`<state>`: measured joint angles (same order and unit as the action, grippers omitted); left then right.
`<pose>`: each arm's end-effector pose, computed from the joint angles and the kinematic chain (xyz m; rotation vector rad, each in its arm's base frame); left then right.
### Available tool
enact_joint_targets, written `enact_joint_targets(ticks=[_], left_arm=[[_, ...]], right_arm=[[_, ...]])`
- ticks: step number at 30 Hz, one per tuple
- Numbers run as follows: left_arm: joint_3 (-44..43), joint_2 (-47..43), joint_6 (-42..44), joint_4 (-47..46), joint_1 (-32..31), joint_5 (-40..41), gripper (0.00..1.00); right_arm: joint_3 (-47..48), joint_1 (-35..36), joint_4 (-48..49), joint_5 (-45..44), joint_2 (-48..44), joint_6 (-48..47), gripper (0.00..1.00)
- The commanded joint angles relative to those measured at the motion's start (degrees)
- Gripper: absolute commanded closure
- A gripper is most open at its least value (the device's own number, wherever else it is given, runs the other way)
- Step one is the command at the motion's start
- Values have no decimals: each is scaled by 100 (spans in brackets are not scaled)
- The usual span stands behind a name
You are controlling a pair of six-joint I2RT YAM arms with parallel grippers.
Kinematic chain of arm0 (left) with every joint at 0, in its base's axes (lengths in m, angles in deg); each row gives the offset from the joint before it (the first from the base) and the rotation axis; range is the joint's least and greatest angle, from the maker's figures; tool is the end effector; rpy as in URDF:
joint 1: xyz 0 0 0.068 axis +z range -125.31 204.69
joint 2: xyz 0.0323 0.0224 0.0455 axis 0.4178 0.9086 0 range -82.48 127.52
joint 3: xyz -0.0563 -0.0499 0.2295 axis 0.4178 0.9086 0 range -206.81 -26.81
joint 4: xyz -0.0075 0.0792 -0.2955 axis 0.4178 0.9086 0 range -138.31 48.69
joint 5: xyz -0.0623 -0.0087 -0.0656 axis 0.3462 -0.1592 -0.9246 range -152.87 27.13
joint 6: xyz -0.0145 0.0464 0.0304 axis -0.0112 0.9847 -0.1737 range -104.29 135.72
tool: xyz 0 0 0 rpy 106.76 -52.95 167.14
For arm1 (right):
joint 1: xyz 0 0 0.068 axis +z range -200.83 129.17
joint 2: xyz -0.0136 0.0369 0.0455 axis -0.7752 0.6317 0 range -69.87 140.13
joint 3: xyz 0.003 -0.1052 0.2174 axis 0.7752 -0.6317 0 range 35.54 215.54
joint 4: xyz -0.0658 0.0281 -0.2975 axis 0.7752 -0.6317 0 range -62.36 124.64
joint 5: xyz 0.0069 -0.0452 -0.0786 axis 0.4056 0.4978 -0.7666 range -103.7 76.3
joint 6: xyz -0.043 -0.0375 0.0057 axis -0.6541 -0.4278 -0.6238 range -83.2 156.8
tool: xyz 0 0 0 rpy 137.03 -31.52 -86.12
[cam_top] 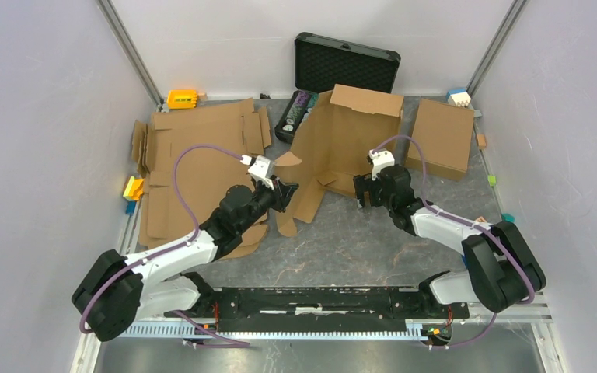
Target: Fold the paper box
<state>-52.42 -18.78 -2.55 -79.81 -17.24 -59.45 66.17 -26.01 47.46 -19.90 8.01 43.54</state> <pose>0.2232 -0.1974 0.1748 0.3114 1.7122 -0.7326 0.2815 0.1253 0.1015 -0.2802 2.1564 0.1982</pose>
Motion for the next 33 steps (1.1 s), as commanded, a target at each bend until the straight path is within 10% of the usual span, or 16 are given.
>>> enact_joint_targets(ticks=[1, 14, 33], left_arm=[[-273, 175, 401, 148, -17, 169, 85], [-157, 102, 227, -412, -25, -1759, 93], [47, 681, 414, -818, -24, -1878, 90]], right_arm=[[308, -26, 227, 13, 84, 37, 2], [304, -29, 106, 28, 134, 104, 2], [-230, -636, 673, 1203, -87, 429, 2]])
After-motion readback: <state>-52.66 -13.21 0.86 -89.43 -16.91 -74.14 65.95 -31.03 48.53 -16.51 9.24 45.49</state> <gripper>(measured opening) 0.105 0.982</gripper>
